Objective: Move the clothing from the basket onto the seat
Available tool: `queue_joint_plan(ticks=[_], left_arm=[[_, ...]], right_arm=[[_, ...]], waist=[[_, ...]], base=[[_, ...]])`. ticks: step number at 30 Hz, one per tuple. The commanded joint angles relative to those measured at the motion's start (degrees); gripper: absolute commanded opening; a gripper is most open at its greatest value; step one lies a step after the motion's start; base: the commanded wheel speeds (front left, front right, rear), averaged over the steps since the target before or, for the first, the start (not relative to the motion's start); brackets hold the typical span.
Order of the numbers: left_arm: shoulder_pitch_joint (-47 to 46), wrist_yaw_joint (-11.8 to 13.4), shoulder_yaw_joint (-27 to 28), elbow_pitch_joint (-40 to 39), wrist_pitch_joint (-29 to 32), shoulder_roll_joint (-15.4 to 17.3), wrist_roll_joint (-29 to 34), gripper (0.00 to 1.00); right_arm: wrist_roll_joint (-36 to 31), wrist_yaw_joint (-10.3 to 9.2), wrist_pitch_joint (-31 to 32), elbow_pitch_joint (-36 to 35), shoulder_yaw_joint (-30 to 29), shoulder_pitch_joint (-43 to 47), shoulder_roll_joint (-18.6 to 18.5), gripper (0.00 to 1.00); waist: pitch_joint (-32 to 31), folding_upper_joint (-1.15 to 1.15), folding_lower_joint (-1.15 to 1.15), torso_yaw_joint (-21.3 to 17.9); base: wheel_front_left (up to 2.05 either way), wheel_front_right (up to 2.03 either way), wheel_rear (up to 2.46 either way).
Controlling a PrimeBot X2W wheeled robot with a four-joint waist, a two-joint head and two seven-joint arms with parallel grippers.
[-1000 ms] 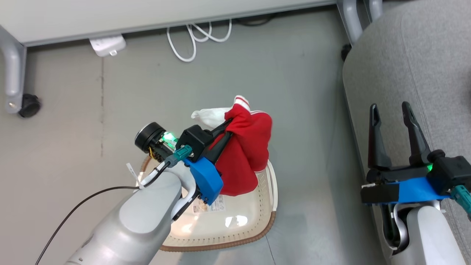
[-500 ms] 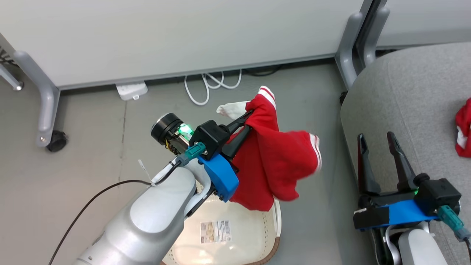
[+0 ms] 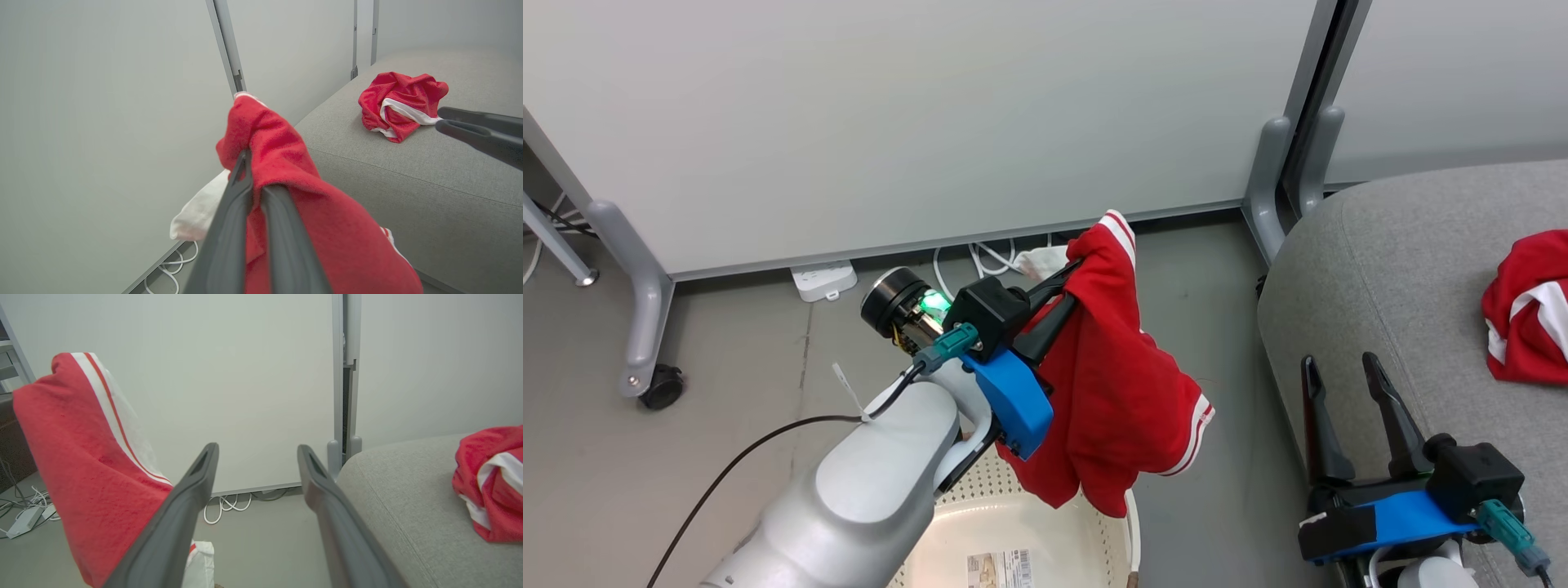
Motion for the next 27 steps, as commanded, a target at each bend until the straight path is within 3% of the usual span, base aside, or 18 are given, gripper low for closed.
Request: queue_joint_plan(ticks=[1,15,27], left_arm=[[0.6,-0.1,0.0,0.2,-0.3,0.0,-0.4,0.00],[0.4,0.2,-0.3,0.3,-0.3,-0.2,-1.0,0.00],[0.7,0.2,-0.5,0.0,-0.3,-0.4,-1.0,0.00]], right_arm=[[0.4,-0.04,0.0,0.2,0.4,1.1,0.0,1.00],[-0.3,-0.04,0.0,-0.5,4.7,0.6,0.0,1.00],[-1.8,-0.04,0.0,1.6,17.1,-4.7,-1.0,1.00]], waist=[[-0.8,0.00,0.01,0.0],[-1.3,0.00,0.01,0.6],[-0.9,0.00,0.01,1.0]], base=[[0.00,0.00,0.00],[0.00,0.00,0.00],[0.00,0.00,0.00]])
